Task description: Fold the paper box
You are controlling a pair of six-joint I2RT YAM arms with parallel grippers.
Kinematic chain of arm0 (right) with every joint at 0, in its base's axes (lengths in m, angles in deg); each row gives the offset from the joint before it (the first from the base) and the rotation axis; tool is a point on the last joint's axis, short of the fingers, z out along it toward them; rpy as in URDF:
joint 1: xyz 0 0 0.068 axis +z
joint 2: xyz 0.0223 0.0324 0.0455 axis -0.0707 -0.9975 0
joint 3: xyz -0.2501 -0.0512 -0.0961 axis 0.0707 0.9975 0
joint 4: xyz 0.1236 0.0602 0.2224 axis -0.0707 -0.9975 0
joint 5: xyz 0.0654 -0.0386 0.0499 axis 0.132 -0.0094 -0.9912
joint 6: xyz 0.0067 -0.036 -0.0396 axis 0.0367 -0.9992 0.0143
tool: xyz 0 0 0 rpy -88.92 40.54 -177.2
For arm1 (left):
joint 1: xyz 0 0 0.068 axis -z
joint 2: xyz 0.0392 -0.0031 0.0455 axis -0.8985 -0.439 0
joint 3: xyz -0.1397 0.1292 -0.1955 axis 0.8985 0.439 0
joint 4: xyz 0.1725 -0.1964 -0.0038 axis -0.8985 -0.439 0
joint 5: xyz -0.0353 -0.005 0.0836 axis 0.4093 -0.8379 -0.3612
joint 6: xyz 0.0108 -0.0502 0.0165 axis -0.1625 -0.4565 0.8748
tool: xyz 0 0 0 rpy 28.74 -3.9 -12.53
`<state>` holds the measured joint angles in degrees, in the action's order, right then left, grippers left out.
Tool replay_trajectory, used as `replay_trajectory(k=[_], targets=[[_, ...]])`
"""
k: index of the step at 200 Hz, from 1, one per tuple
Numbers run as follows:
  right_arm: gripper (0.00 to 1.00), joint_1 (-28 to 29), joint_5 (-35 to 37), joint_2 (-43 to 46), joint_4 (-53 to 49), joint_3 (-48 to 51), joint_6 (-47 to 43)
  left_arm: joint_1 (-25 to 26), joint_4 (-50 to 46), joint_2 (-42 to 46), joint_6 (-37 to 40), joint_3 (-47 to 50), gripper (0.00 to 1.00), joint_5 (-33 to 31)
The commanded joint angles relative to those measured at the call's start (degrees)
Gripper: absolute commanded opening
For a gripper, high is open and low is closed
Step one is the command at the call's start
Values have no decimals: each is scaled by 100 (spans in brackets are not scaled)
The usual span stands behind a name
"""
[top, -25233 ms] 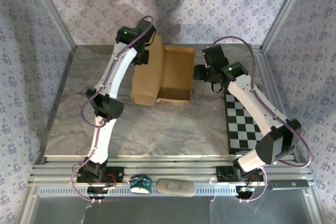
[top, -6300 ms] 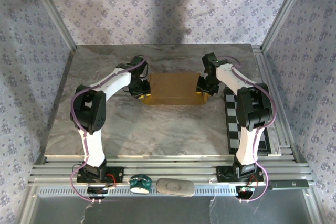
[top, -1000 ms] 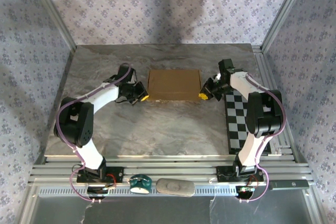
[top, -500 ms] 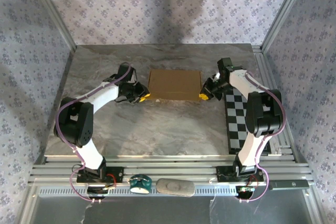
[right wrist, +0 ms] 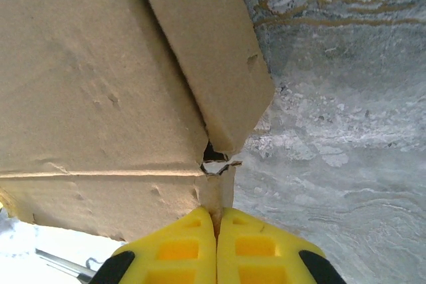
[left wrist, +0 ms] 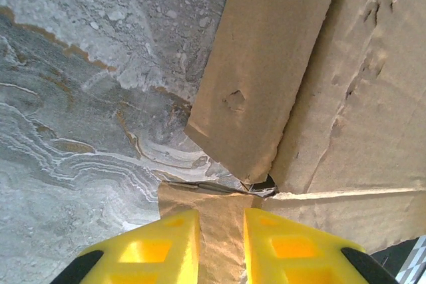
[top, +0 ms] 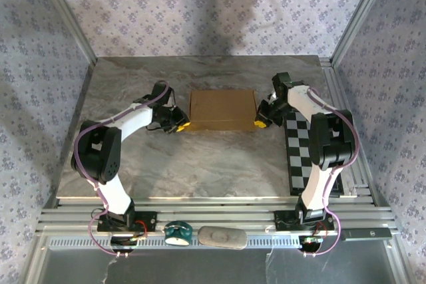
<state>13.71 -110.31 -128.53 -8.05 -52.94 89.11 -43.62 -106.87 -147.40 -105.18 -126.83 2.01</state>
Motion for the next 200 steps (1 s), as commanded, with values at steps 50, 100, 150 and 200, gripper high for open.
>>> replay_trajectory(k=[50,100,150,200], targets=[[6,203,732,-181,-332,-309,-502,89,42,-57,33,-241,28,4],[7,333,1127,-234,-503,-467,-814,119,-92,-19,-98,-316,31,73],[9,458,1444,-329,-560,-619,-1036,235,29,-10,-227,-323,32,145],[10,521,1782,-374,-309,-547,-1386,252,76,-14,-258,-310,33,159]])
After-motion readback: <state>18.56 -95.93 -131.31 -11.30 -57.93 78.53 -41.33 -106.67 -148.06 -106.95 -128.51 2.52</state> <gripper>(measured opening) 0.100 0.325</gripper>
